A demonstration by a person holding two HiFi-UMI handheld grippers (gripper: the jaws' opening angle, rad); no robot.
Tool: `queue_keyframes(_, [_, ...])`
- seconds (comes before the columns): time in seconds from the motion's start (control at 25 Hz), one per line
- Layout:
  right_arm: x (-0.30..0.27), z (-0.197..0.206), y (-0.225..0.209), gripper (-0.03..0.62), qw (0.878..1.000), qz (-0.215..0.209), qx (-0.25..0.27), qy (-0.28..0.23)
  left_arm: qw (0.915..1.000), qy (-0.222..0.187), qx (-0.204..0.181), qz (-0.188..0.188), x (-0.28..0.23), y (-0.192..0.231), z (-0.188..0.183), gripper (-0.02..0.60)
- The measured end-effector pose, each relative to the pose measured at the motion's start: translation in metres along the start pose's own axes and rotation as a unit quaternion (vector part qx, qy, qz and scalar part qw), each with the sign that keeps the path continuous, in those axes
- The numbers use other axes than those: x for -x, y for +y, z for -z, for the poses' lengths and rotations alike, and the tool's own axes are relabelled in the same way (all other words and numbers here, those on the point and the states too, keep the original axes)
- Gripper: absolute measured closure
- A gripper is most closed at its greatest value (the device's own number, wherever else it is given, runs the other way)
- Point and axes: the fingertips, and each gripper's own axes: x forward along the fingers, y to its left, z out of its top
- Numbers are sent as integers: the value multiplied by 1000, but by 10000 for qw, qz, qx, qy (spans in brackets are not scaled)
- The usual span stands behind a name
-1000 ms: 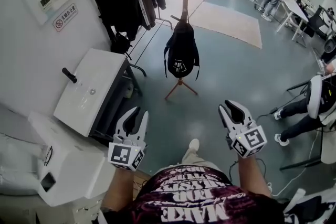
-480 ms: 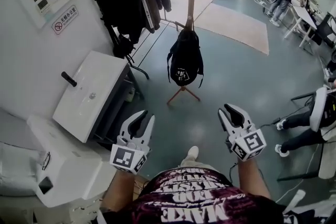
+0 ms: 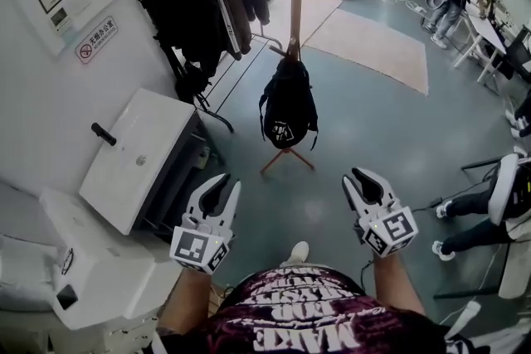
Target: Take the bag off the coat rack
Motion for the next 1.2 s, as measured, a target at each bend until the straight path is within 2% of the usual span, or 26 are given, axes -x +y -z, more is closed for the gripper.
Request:
queue_keyframes(0.64, [-35,3,-69,487,9988,-490,-11,39,9982,139,-19,-583,-63,0,1,497])
queue_keyframes(1.2, [-64,9,-80,487,9986,-506,10,119,9957,317,-81,-866,-71,23,12,497])
